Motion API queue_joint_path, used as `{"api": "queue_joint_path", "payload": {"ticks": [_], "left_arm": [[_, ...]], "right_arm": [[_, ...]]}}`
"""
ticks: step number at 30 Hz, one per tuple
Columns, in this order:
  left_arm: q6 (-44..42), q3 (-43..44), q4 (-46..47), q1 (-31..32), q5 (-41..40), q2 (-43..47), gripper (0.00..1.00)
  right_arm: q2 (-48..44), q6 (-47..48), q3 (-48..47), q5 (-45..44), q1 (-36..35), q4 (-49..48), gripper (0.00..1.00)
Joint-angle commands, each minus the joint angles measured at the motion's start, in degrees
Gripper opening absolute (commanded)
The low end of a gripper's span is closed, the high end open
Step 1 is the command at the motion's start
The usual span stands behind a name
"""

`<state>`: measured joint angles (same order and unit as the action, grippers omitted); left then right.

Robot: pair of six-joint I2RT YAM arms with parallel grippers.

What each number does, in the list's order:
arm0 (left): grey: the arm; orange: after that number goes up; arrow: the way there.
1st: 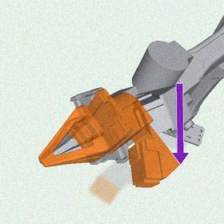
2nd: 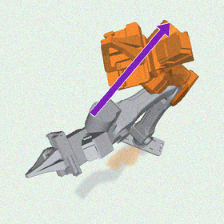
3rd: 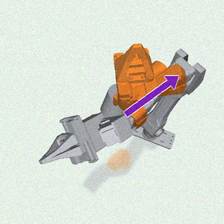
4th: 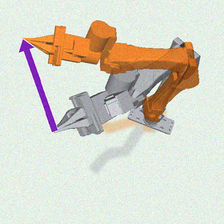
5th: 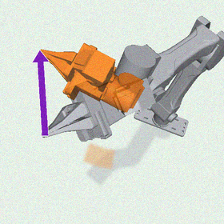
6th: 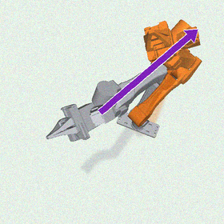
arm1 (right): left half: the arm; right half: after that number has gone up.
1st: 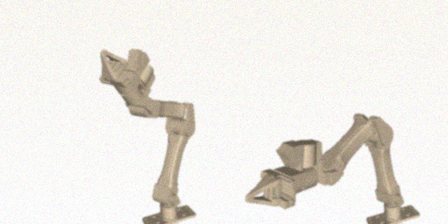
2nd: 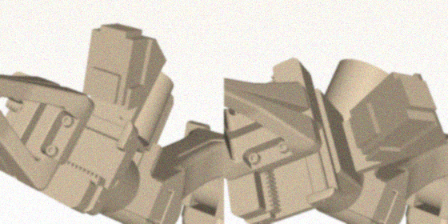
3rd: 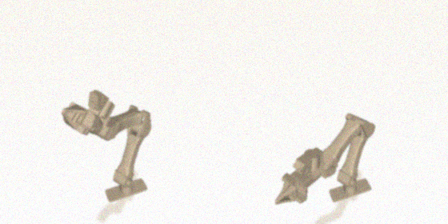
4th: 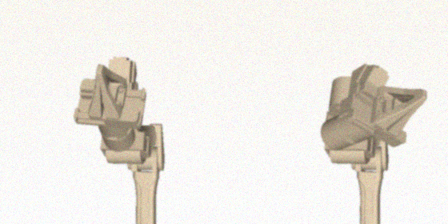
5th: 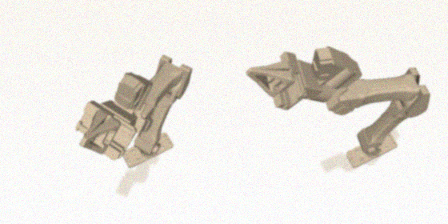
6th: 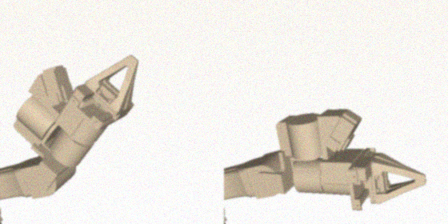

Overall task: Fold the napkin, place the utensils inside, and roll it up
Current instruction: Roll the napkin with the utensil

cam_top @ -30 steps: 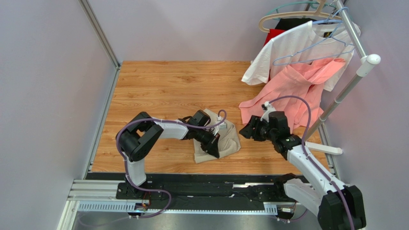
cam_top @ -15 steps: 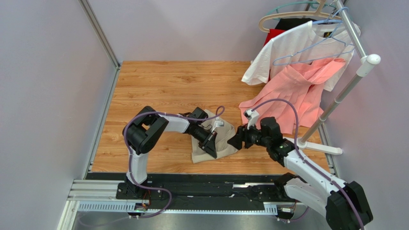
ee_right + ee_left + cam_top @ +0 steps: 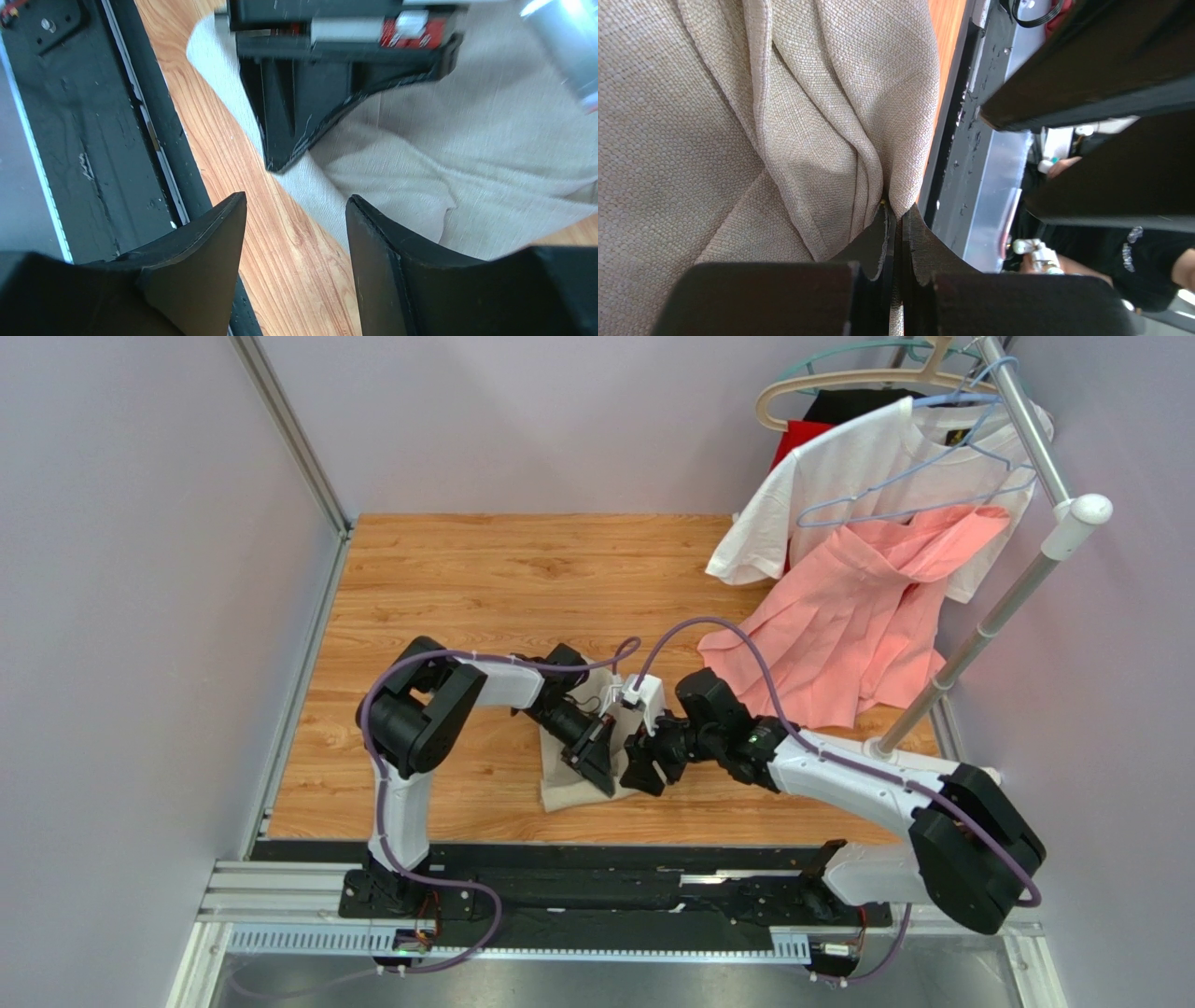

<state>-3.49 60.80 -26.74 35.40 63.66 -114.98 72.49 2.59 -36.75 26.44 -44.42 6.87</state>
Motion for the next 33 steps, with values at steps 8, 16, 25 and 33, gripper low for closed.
{"api": "queue_joint_path", "payload": {"ticks": [8, 16, 25, 33], "left_arm": [[-3.7, 1.8, -5.8, -2.4, 2.1, -0.5, 0.0], [-4.0, 2.1, -6.5, -2.3, 2.5, -1.0, 0.0], [-4.1, 2.4, -7.0, -2.3, 2.3, -0.9, 0.0], [-4.0, 2.4, -7.4, -2.3, 0.6, 0.2, 0.0]], "right_arm": [[8.5, 9.0, -7.1, -1.8, -1.8, 2.3, 0.58], [14.1, 13.3, -12.6, -2.0, -1.9, 8.1, 0.58], [16.5, 13.8, -14.6, 2.2, -1.8, 15.2, 0.55], [20.1, 16.8, -19.1, -1.7, -1.8, 24.6, 0.54]]}}
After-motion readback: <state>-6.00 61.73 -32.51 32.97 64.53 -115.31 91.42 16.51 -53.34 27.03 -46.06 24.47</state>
